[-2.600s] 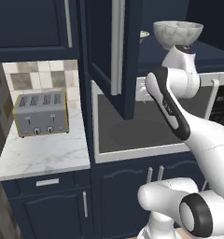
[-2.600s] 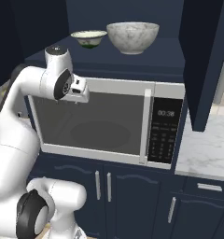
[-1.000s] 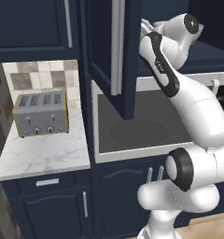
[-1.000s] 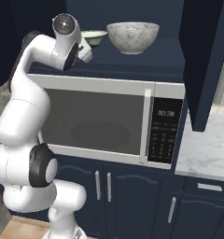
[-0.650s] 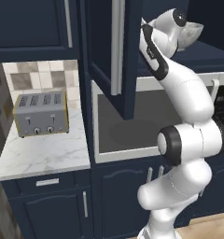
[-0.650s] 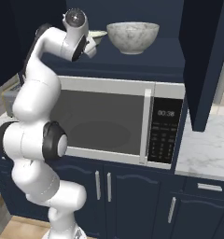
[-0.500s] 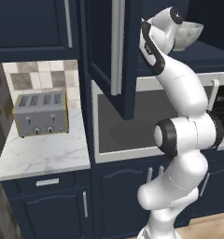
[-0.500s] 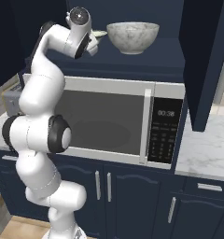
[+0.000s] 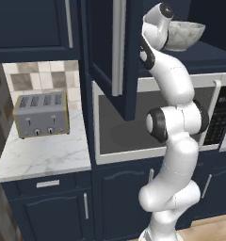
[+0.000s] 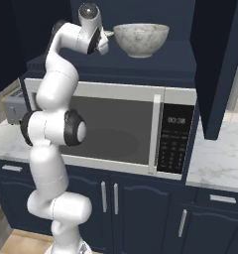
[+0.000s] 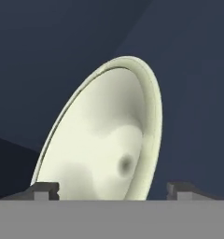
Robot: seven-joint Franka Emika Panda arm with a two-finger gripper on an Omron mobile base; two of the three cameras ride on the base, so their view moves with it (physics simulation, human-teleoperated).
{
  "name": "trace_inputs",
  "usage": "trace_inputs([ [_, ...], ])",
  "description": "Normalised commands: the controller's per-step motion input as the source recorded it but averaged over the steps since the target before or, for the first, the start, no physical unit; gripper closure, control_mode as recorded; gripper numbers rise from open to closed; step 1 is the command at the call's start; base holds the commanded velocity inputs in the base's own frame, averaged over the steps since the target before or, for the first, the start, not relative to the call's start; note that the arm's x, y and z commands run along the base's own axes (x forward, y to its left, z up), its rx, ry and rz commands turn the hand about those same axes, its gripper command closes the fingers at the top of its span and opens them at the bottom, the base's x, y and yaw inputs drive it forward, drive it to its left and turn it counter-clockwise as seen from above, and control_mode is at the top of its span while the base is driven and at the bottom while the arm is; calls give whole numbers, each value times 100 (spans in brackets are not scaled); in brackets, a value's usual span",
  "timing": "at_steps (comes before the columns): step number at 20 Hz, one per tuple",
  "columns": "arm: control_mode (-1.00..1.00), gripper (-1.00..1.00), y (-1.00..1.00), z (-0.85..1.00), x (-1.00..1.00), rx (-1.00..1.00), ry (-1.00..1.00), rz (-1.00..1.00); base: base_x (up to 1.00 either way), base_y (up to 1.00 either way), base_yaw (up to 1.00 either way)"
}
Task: Take the smaller bowl and place it next to the appetizer plate on the dining counter , and place the larger bowl next to the plate with cooked food.
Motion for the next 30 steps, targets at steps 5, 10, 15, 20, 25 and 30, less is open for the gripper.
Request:
trace_inputs([
  [5,-100,100,0,-13,28,0,0,-12,0,0,0],
  [10,-100,100,0,-3,5,6,-6,-12,0,0,0],
  [15,-100,100,0,1,-66,19,-28,-7,0,0,0],
  [20,-100,100,0,-18,-97,19,-14,-4,0,0,0],
  [25,-100,100,-7,3,-100,4,0,0,0,0,0],
  [30,-100,100,0,9,-100,-8,1,0,0,0,0],
])
